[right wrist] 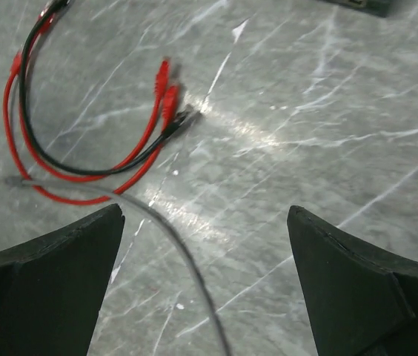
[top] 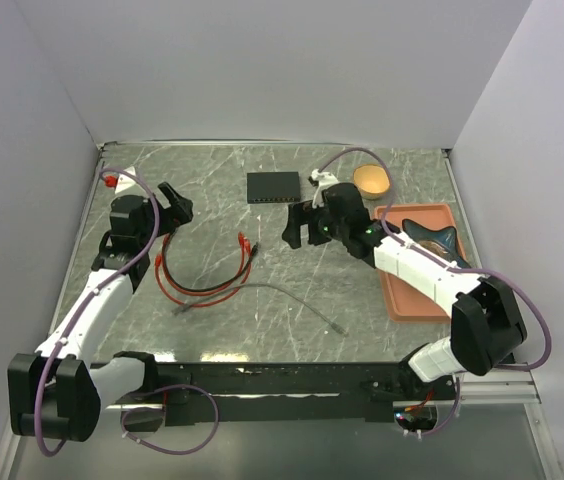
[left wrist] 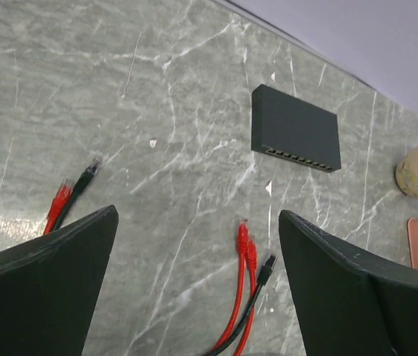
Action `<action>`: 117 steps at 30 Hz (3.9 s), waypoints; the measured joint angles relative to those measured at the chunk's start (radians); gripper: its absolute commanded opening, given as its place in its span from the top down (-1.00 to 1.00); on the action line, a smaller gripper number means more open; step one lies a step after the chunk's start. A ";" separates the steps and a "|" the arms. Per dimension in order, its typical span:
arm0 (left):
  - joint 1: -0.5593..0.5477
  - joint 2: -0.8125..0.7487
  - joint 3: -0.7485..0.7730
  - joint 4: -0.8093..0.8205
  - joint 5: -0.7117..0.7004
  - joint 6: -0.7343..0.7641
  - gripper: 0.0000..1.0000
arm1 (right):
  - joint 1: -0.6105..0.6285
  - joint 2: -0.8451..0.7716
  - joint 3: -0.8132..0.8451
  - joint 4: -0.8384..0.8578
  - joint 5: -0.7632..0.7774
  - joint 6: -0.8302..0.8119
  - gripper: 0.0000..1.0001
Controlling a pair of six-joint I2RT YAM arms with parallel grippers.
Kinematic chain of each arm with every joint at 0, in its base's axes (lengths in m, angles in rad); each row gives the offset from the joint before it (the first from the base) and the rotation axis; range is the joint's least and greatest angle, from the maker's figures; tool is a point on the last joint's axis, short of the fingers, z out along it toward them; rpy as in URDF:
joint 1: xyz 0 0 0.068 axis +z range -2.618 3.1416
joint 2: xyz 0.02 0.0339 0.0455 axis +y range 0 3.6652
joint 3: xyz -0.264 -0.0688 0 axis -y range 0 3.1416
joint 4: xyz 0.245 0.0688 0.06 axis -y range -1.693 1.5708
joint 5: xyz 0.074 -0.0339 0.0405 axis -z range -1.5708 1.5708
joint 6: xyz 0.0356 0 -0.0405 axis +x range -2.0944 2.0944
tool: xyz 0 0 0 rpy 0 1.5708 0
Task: Insert the plug into the switch port
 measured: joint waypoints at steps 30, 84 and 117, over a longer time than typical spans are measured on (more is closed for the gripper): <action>-0.348 1.334 1.327 -0.232 -0.174 0.165 -0.93 | -0.137 0.056 -0.101 0.049 0.078 0.110 -0.99; -0.353 0.592 0.381 -0.130 -0.122 0.096 -0.93 | -0.226 0.873 0.848 -0.130 -0.184 0.167 -0.99; -0.325 0.335 0.103 -0.164 -0.056 0.004 -0.93 | -0.032 0.967 0.906 -0.087 -0.427 0.293 -0.98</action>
